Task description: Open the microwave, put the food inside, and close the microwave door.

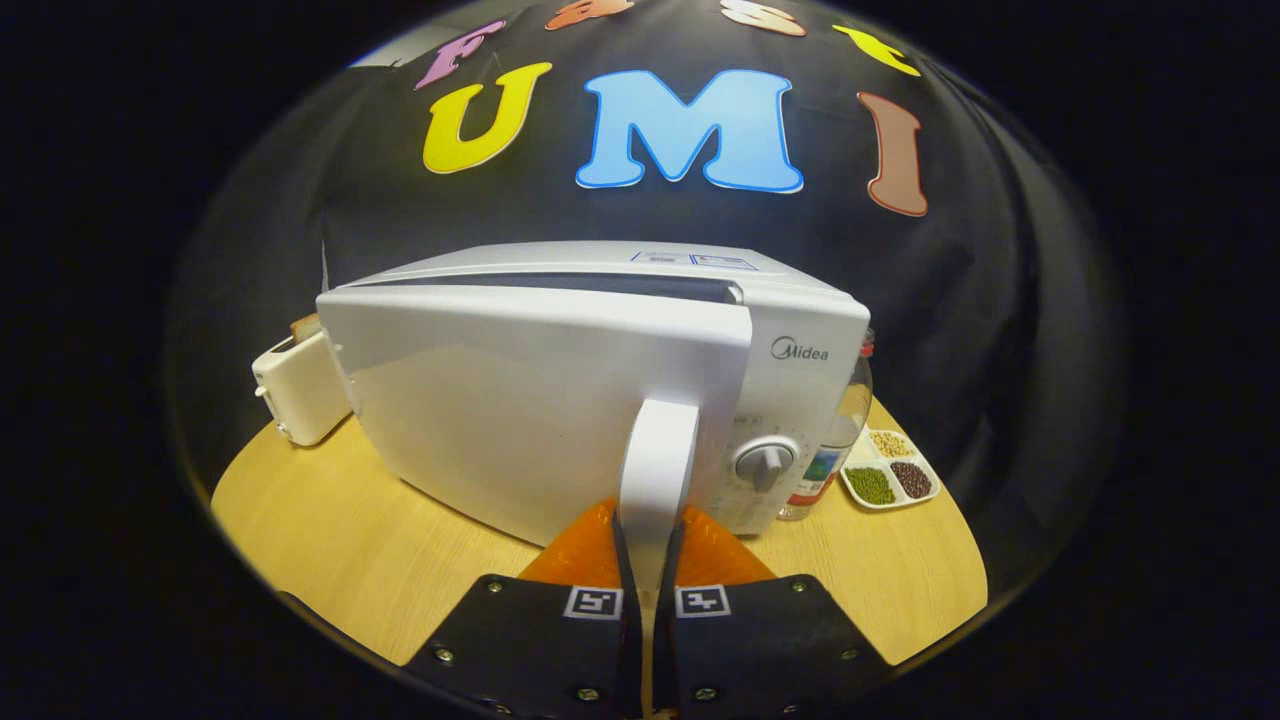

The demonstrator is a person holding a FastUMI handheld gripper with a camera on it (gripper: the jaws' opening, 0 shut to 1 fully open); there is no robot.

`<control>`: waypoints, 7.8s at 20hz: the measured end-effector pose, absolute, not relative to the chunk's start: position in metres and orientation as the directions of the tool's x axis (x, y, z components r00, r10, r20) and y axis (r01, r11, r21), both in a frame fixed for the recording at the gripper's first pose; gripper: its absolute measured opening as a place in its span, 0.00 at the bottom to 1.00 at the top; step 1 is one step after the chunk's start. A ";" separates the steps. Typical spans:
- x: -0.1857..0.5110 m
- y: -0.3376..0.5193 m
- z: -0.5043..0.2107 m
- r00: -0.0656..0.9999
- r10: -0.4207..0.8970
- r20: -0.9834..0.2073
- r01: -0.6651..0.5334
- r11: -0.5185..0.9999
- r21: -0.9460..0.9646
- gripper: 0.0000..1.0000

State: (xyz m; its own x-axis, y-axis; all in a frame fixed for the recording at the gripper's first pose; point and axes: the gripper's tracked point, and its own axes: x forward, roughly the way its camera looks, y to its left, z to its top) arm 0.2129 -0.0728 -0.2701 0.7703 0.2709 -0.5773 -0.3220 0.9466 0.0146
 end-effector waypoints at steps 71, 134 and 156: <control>0.008 -0.149 -0.286 0.363 0.573 -0.734 -0.125 0.811 0.571 0.99; 0.299 0.044 -0.247 0.905 0.319 -0.282 -0.244 0.931 0.272 0.97; -0.028 0.176 -0.070 0.681 0.724 -0.107 -0.704 0.688 0.175 0.97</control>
State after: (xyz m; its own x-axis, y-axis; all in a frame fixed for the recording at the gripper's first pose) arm -0.0279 0.1757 -0.0702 0.6811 0.7244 -0.1067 -0.7043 0.6880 0.1750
